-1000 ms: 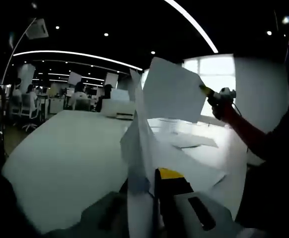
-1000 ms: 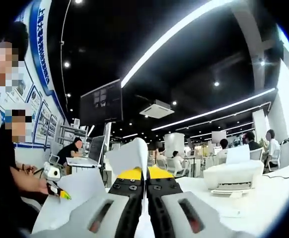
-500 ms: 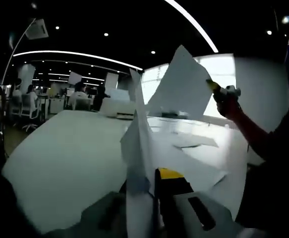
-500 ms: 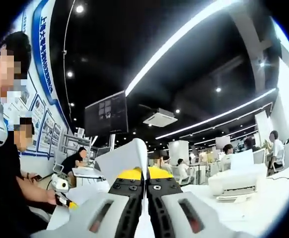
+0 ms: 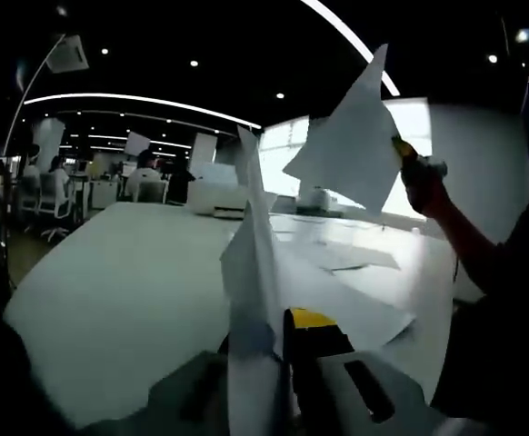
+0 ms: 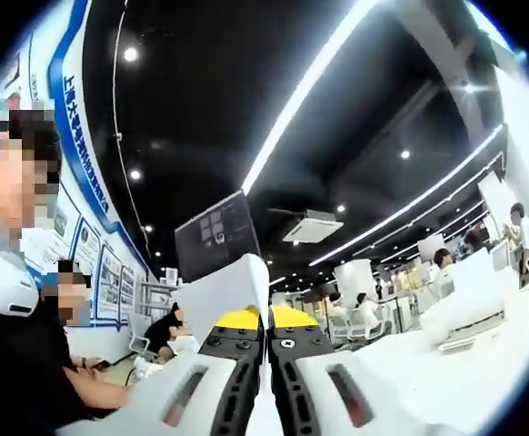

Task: Organize the stack of printing papers by aligning and flattening the scattered papers on the table

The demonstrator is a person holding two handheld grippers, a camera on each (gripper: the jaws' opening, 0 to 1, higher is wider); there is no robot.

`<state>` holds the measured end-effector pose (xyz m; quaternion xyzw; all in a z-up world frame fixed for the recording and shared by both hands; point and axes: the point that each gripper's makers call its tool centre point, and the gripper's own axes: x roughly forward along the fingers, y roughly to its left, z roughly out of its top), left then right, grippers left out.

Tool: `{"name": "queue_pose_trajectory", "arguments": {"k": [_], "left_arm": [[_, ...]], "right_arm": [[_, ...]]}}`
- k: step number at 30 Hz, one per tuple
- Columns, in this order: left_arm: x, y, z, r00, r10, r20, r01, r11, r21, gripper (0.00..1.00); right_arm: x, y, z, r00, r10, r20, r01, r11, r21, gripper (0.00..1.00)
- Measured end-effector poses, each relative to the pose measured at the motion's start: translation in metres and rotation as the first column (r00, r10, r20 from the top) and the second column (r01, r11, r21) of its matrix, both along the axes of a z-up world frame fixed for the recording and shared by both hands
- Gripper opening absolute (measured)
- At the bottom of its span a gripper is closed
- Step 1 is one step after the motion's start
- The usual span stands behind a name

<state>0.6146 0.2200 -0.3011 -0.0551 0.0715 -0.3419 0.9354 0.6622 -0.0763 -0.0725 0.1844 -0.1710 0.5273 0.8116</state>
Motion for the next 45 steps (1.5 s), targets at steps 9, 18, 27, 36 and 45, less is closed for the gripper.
{"name": "queue_pose_trajectory", "arguments": {"k": [9,18,27,36,45], "left_arm": [[-0.001,0.000,0.001,1.000,-0.002,0.005,0.002,1.000,-0.002,0.06],[0.000,0.000,0.001,1.000,-0.006,0.004,0.006,1.000,-0.003,0.06],[0.000,0.000,0.000,1.000,-0.008,0.004,0.008,1.000,-0.001,0.06],[0.000,0.000,0.001,1.000,-0.010,0.013,0.010,1.000,0.004,0.06],[-0.001,0.000,0.002,1.000,-0.010,0.027,0.010,1.000,0.006,0.06]], "right_arm": [[0.011,0.014,-0.026,0.977,0.115,-0.182,-0.084,0.981,0.174,0.00],[0.035,0.027,-0.074,0.904,0.195,-0.379,-0.089,0.956,0.278,0.00],[0.053,0.043,-0.116,0.840,0.184,-0.511,-0.065,0.968,0.241,0.00],[0.048,0.061,-0.134,0.821,0.160,-0.549,-0.057,0.978,0.200,0.00],[0.039,0.078,-0.144,0.813,0.152,-0.562,-0.046,0.979,0.199,0.00]]}}
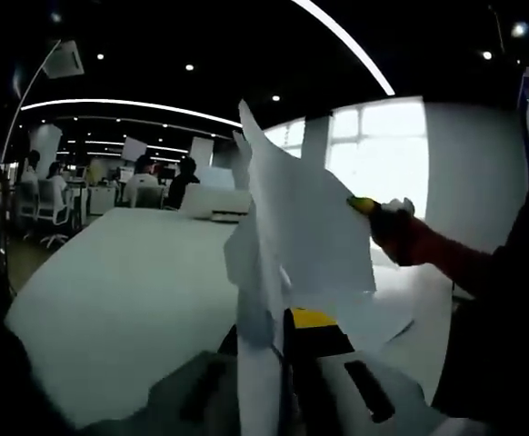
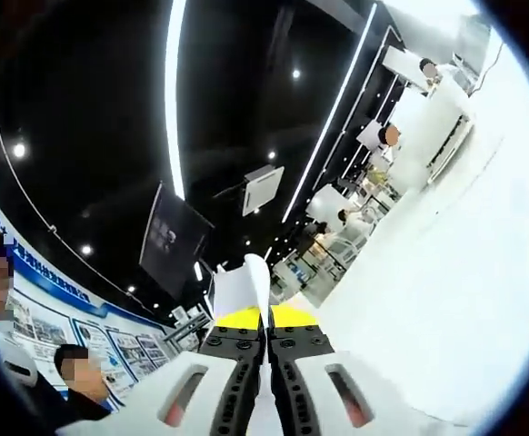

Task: Organize the stack of printing papers by aligning and flattening the scattered papers on the table

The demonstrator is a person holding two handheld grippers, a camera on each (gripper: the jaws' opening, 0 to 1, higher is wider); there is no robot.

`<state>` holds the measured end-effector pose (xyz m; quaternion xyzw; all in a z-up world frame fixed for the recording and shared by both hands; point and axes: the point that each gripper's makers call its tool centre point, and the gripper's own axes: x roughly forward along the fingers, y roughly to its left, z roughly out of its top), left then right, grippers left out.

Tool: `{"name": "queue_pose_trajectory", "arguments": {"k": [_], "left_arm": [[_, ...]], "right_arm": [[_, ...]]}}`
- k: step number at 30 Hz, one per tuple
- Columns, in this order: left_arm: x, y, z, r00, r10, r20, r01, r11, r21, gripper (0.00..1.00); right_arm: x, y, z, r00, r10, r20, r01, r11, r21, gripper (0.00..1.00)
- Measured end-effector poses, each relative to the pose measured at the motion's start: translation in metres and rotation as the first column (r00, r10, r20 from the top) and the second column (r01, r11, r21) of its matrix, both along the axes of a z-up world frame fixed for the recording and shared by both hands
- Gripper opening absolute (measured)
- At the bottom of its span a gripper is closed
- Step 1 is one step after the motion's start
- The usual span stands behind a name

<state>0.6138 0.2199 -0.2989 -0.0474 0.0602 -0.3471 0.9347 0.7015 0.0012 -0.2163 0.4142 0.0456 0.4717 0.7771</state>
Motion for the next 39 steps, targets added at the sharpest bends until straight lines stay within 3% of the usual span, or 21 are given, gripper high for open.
{"name": "queue_pose_trajectory", "arguments": {"k": [6,8,11,13,19,21,25,30,39], "left_arm": [[0.000,0.000,0.001,1.000,-0.002,0.004,0.002,1.000,-0.002,0.06],[0.000,0.001,0.001,1.000,0.000,0.007,0.000,1.000,-0.004,0.06],[0.000,0.001,0.002,1.000,0.003,0.015,-0.003,1.000,-0.005,0.06],[0.000,0.002,0.002,1.000,0.006,0.019,-0.006,1.000,-0.006,0.06],[0.000,0.003,0.004,1.000,0.013,0.024,-0.012,1.000,-0.012,0.06],[0.000,0.003,0.004,1.000,0.013,0.026,-0.013,1.000,-0.014,0.06],[0.000,0.004,0.006,1.000,0.007,0.024,-0.006,0.999,-0.039,0.07],[-0.002,0.006,0.012,0.999,-0.008,0.035,0.011,0.996,-0.085,0.10],[-0.004,0.002,0.015,0.999,-0.032,0.039,0.036,0.993,-0.116,0.18]], "right_arm": [[-0.003,0.002,-0.009,0.997,-0.030,-0.073,0.033,0.998,0.044,0.00],[-0.001,0.000,-0.012,0.991,-0.043,-0.127,0.051,0.996,0.067,0.00],[0.001,0.000,-0.007,0.986,-0.029,-0.163,0.049,0.992,0.118,0.00],[0.001,0.001,-0.006,0.975,0.010,-0.221,0.030,0.983,0.179,0.00],[0.008,0.003,-0.030,0.946,0.010,-0.324,0.058,0.978,0.200,0.00],[0.005,0.008,-0.040,0.945,-0.021,-0.326,0.070,0.988,0.139,0.00],[-0.004,0.022,-0.044,0.966,-0.043,-0.255,0.058,0.997,0.052,0.00],[-0.010,0.033,-0.039,0.977,-0.031,-0.210,0.039,0.999,0.032,0.00],[-0.018,0.043,-0.054,0.971,-0.009,-0.237,0.009,1.000,-0.003,0.00]]}}
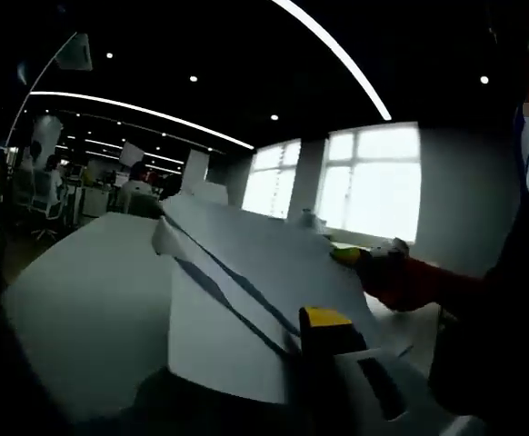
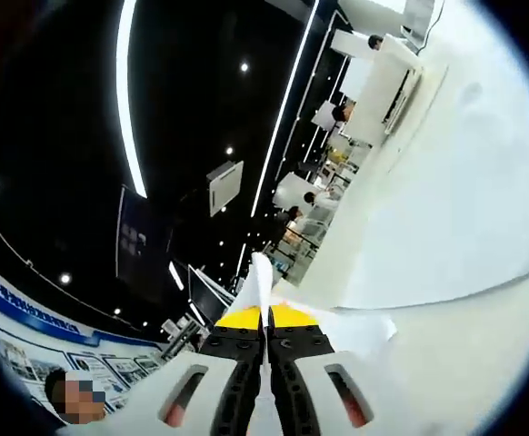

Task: Organize the stack of printing papers by aligning and flattening the scattered papers on the table

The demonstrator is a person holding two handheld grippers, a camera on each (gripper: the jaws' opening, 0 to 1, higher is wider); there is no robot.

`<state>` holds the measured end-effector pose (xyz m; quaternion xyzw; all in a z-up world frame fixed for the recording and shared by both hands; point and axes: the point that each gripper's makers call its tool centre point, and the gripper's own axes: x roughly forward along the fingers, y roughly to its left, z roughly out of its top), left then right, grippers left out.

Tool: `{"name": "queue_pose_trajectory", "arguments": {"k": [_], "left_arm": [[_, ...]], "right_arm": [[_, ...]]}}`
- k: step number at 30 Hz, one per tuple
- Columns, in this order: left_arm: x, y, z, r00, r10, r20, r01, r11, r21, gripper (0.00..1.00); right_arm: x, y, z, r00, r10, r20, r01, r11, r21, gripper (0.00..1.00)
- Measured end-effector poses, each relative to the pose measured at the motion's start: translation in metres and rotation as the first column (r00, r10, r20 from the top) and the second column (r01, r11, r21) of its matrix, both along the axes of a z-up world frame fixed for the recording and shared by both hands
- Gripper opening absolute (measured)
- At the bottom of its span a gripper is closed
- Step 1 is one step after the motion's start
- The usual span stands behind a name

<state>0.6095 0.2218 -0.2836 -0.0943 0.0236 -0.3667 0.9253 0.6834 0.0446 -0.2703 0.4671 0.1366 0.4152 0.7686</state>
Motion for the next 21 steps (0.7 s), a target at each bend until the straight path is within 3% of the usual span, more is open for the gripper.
{"name": "queue_pose_trajectory", "arguments": {"k": [13,16,19,21], "left_arm": [[-0.001,0.002,0.005,1.000,-0.003,-0.006,0.003,0.999,-0.047,0.22],[0.001,0.004,0.006,1.000,-0.001,-0.015,0.000,0.997,-0.074,0.24],[0.001,0.004,0.006,1.000,-0.003,-0.025,0.001,0.996,-0.088,0.25],[0.002,0.003,0.006,1.000,-0.004,-0.029,0.001,0.996,-0.088,0.26]], "right_arm": [[-0.029,0.010,0.006,0.983,0.164,0.084,-0.160,0.985,-0.060,0.00],[-0.037,0.009,0.015,0.967,0.207,0.145,-0.202,0.978,-0.053,0.00],[-0.050,0.010,0.033,0.930,0.247,0.271,-0.251,0.968,-0.022,0.00],[-0.059,0.013,0.036,0.911,0.297,0.287,-0.308,0.951,-0.009,0.00]]}}
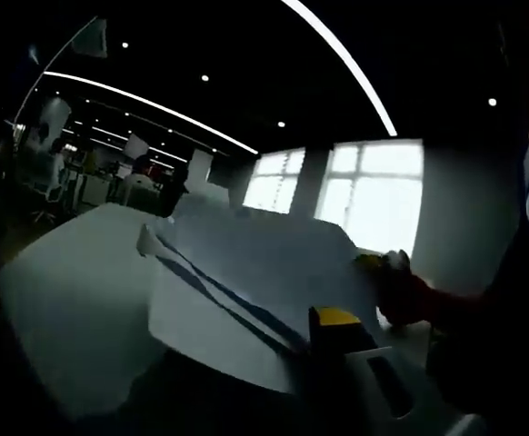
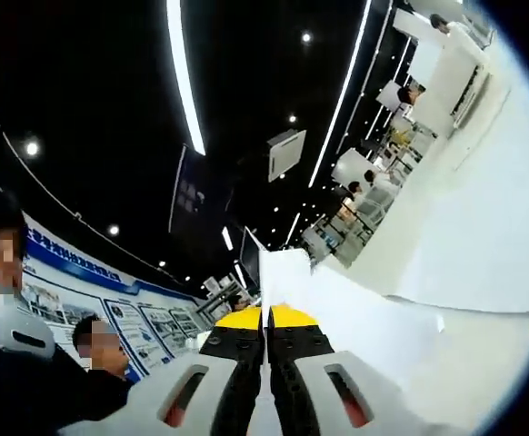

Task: Organize the stack of printing papers by aligning and flattening the scattered papers on the table

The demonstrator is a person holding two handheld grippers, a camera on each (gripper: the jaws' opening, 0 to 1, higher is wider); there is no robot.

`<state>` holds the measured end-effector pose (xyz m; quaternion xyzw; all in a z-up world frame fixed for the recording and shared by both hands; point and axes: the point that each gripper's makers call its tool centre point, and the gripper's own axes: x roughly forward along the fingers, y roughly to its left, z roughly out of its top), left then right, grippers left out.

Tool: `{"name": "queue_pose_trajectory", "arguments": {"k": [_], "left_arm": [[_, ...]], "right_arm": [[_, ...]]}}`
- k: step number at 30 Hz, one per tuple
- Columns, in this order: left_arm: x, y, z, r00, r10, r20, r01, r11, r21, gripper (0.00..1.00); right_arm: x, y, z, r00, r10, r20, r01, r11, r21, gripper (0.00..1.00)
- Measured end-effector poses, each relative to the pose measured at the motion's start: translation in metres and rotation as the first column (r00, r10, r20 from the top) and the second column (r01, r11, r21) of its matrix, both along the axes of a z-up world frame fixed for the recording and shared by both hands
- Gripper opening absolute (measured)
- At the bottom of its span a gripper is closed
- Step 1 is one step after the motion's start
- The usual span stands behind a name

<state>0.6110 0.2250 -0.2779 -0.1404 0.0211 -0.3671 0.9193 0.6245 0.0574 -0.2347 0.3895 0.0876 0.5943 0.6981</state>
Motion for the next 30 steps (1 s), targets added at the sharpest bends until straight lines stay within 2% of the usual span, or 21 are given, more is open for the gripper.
{"name": "queue_pose_trajectory", "arguments": {"k": [1,4,6,7,12,13,17,23,26,27,28,30], "left_arm": [[0.000,-0.001,0.000,1.000,-0.001,-0.002,0.001,1.000,0.001,0.26],[0.001,-0.002,-0.001,1.000,-0.001,-0.007,0.001,1.000,0.003,0.26],[0.002,-0.002,-0.002,1.000,0.003,-0.011,-0.003,1.000,0.005,0.26],[0.002,-0.002,-0.002,1.000,0.003,-0.012,-0.003,1.000,0.005,0.27],[0.003,0.000,-0.001,1.000,0.011,-0.019,-0.011,1.000,-0.007,0.27],[0.003,0.000,-0.001,1.000,0.013,-0.019,-0.013,1.000,-0.009,0.27],[0.003,-0.003,-0.001,1.000,0.003,-0.021,-0.003,1.000,-0.002,0.26],[0.000,-0.005,0.000,1.000,0.008,0.004,-0.008,0.999,0.033,0.12],[0.000,-0.004,0.001,1.000,0.007,0.006,-0.007,1.000,0.016,0.09],[0.000,-0.003,0.002,1.000,0.009,0.010,-0.010,1.000,0.013,0.07],[-0.001,-0.002,0.004,1.000,0.008,0.017,-0.008,1.000,0.005,0.07],[-0.003,0.001,0.010,0.999,0.011,0.047,-0.010,1.000,-0.017,0.06]], "right_arm": [[-0.003,0.002,0.001,0.999,0.032,-0.010,-0.031,0.999,0.016,0.00],[0.000,0.001,0.002,0.993,0.070,-0.095,-0.061,0.994,0.092,0.00],[0.004,-0.001,-0.002,0.975,0.107,-0.192,-0.080,0.986,0.146,0.00],[0.002,-0.003,-0.001,0.966,0.138,-0.217,-0.102,0.980,0.172,0.00],[-0.008,-0.007,0.010,0.959,0.205,-0.197,-0.162,0.963,0.215,0.00],[-0.016,-0.007,0.013,0.948,0.253,-0.191,-0.208,0.952,0.225,0.00],[-0.022,0.000,0.013,0.935,0.306,-0.178,-0.267,0.940,0.214,0.00],[-0.031,0.011,0.013,0.921,0.347,-0.175,-0.310,0.927,0.209,0.00],[-0.037,0.014,0.009,0.915,0.365,-0.172,-0.331,0.922,0.199,0.00],[-0.049,0.017,0.010,0.912,0.375,-0.169,-0.342,0.920,0.193,0.00],[-0.053,0.018,0.011,0.911,0.379,-0.165,-0.347,0.918,0.191,0.00],[-0.053,0.018,0.010,0.921,0.368,-0.129,-0.348,0.925,0.154,0.00]]}}
